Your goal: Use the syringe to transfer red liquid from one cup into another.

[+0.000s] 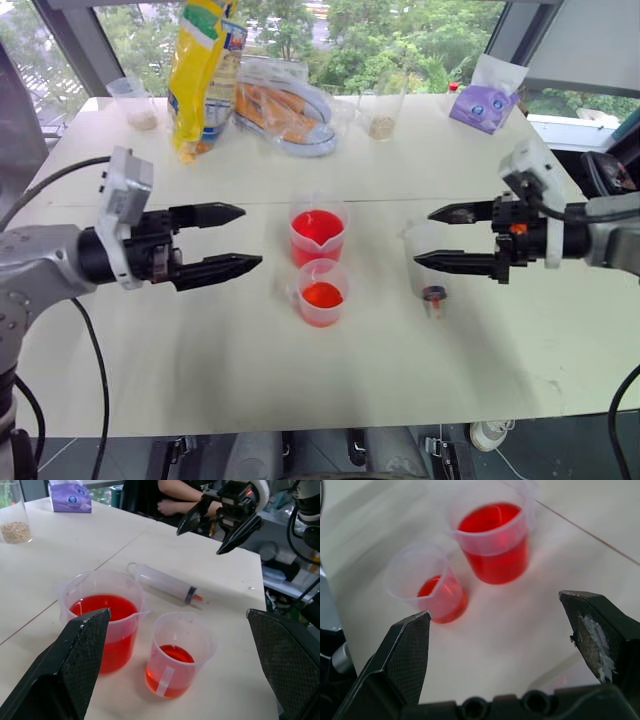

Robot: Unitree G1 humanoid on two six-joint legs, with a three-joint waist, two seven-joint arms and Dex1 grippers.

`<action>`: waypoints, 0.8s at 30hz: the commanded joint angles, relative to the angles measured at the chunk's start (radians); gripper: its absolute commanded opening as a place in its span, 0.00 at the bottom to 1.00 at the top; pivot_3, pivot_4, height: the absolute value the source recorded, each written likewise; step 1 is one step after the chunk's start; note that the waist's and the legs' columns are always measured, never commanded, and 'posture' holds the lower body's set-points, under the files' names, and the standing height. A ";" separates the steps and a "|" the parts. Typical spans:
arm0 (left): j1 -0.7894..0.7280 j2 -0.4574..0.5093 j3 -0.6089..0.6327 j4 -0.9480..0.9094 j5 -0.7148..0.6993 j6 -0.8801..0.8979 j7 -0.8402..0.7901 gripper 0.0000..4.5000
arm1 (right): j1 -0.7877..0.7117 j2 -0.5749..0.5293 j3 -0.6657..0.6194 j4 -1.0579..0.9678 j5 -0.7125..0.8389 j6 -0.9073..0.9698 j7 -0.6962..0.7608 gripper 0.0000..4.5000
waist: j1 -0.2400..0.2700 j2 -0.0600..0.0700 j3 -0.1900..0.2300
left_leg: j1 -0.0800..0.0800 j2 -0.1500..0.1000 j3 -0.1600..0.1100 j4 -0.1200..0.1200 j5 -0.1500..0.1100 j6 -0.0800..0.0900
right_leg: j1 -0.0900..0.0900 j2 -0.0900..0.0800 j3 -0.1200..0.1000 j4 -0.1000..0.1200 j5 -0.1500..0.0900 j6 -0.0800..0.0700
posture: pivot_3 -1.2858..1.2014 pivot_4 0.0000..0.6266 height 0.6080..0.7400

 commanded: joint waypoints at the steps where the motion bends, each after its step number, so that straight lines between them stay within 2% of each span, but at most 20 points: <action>1: -0.027 -0.008 -0.010 0.007 0.020 -0.031 -0.007 1.00 | -0.064 -0.003 0.063 0.047 -0.060 0.064 -0.068 0.99 | -0.001 0.000 0.000 | 0.000 0.000 0.000 0.000 0.000 0.000 | 0.000 0.000 0.000 0.000 0.000 0.000 | 0.52 0.24 1.00; 7: -0.042 -0.034 -0.045 0.022 0.061 -0.062 -0.024 1.00 | -0.186 0.064 0.181 0.183 -0.177 0.182 -0.201 0.99 | -0.003 0.000 0.000 | 0.001 0.000 0.001 0.000 0.000 0.000 | 0.000 0.000 0.001 0.000 0.000 0.000 | 0.52 0.24 1.00; 13: -0.032 -0.081 -0.075 0.009 0.092 -0.097 -0.022 1.00 | -0.241 0.191 0.212 0.322 -0.262 0.320 -0.336 0.99 | 0.000 0.000 0.000 | 0.000 0.000 0.001 0.000 0.000 0.000 | 0.000 0.000 0.001 0.000 0.000 0.000 | 0.52 0.24 1.00; 19: -0.022 -0.106 -0.089 -0.003 0.112 -0.114 -0.018 1.00 | -0.268 0.287 0.230 0.398 -0.290 0.362 -0.360 0.99 | -0.001 0.000 0.000 | 0.000 -0.001 0.001 0.000 0.000 0.000 | 0.000 0.000 0.001 0.001 0.002 0.003 | 0.52 0.24 1.00; 24: -0.017 -0.116 -0.084 -0.014 0.112 -0.113 -0.008 1.00 | -0.274 0.325 0.284 0.435 -0.324 0.338 -0.361 0.99 | -0.002 0.000 0.000 | 0.000 -0.001 0.000 0.000 0.000 0.000 | 0.000 0.001 0.001 0.001 0.002 0.004 | 0.52 0.24 1.00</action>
